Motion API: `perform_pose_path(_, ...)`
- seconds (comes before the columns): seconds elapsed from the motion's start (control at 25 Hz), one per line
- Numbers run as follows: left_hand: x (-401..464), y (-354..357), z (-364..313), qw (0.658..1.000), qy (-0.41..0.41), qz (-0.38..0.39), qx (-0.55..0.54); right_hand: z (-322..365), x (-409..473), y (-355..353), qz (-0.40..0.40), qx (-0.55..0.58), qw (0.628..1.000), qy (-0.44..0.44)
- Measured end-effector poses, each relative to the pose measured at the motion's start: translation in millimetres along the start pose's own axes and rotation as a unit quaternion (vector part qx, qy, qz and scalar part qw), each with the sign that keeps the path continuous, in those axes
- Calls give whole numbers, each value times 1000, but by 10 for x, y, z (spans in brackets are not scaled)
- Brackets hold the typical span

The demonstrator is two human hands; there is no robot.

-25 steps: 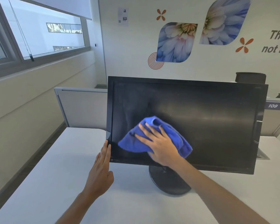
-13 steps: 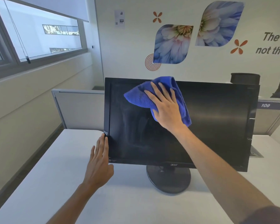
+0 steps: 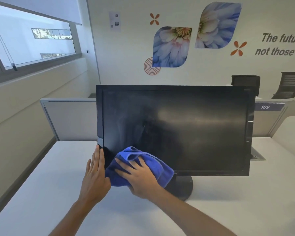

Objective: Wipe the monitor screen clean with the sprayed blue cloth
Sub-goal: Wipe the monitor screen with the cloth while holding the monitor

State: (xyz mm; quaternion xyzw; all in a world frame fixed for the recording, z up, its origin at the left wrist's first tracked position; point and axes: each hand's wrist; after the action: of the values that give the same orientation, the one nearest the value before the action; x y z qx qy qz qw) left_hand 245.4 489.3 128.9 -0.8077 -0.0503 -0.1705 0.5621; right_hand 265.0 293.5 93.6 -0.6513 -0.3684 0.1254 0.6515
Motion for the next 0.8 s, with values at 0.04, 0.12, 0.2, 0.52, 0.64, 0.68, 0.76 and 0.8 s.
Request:
perform_pose_path(0.04, 6, -12, 10, 1000, 1, 1, 6, 28, 5, 6, -6, 3, 1000, 11)
perform_pose_path(0.12, 14, -57, 26, 1000, 6, 5, 18, 15, 4, -48, -11, 11, 1000, 25)
perform_pose_path(0.2, 13, -101, 15, 999, 10, 6, 30, -33, -48, -108, -6, 18, 999, 34)
perform_pose_path(0.52, -52, -185, -91, 997, 5, 23, 74, -490, -867, -201, -31, 33, 991, 124)
perform_pose_path(0.64, -61, -174, -133, 996, 1, 34, 77, -667, -1229, -249, -42, 42, 984, 166)
perform_pose_path(0.68, -63, -169, -136, 996, 0, 37, 80, -726, -1336, -260, -46, 43, 982, 177)
perform_pose_path(0.76, -63, -163, -134, 996, -3, 41, 83, -839, -1542, -290, -49, 42, 978, 200)
perform_pose_path(0.8, -64, -164, -135, 995, -5, 44, 86, -895, -1641, -306, -51, 38, 975, 212)
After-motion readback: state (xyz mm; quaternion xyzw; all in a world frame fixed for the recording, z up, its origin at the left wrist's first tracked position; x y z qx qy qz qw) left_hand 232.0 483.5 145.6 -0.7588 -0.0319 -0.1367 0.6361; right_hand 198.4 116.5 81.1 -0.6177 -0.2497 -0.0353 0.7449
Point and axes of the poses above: each hand's wrist, its own x-axis towards the middle knuckle, its own y-axis out of the palm, z = x × y, and after that the axes turned 8 degrees about x, right-handed
